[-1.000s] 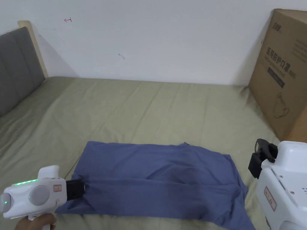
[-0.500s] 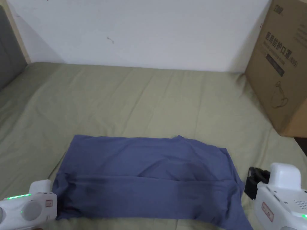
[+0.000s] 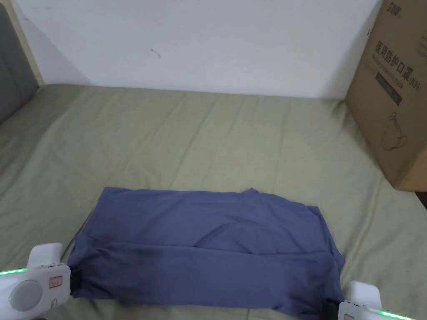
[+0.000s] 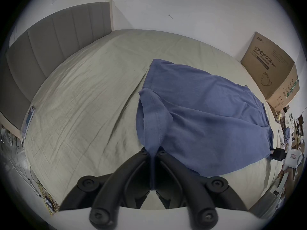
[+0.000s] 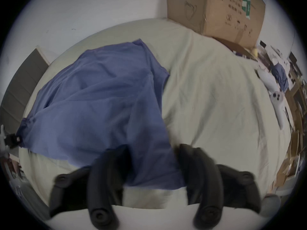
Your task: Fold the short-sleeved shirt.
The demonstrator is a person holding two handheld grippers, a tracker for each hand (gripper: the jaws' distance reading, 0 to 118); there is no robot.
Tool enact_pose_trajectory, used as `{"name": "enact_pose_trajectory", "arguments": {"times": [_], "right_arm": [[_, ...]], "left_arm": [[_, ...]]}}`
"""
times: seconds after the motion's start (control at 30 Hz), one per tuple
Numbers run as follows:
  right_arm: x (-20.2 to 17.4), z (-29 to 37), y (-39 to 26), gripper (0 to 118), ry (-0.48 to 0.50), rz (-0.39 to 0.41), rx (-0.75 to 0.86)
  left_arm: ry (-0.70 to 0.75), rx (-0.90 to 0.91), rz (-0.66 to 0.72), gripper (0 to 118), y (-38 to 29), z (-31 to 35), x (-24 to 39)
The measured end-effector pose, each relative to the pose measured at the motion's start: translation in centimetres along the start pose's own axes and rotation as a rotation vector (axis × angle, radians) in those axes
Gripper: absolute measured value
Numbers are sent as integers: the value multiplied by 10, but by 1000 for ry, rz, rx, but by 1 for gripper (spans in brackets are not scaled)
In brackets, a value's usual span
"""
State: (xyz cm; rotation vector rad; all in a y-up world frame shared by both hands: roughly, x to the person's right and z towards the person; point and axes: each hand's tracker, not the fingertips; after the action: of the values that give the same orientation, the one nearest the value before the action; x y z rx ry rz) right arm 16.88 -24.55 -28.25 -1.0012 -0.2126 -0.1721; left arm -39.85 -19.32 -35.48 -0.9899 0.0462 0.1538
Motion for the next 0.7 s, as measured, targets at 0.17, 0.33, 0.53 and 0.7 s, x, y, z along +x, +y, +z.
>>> {"name": "enact_pose_trajectory", "arguments": {"times": [0.17, 0.33, 0.53, 0.7], "right_arm": [[-6, 36, 10, 8, 31, 42, 77], [-6, 82, 15, 8, 60, 68, 184], [11, 116, -9, 8, 78, 57, 196], [21, 94, -52, 8, 99, -15, 81]], "left_arm": [[-11, 13, 35, 4, -3, 7, -5], [-46, 56, 69, 4, -6, 32, -13], [-26, 53, 27, 4, -33, 66, -30], [-33, -40, 70, 4, -72, 58, -50]]}}
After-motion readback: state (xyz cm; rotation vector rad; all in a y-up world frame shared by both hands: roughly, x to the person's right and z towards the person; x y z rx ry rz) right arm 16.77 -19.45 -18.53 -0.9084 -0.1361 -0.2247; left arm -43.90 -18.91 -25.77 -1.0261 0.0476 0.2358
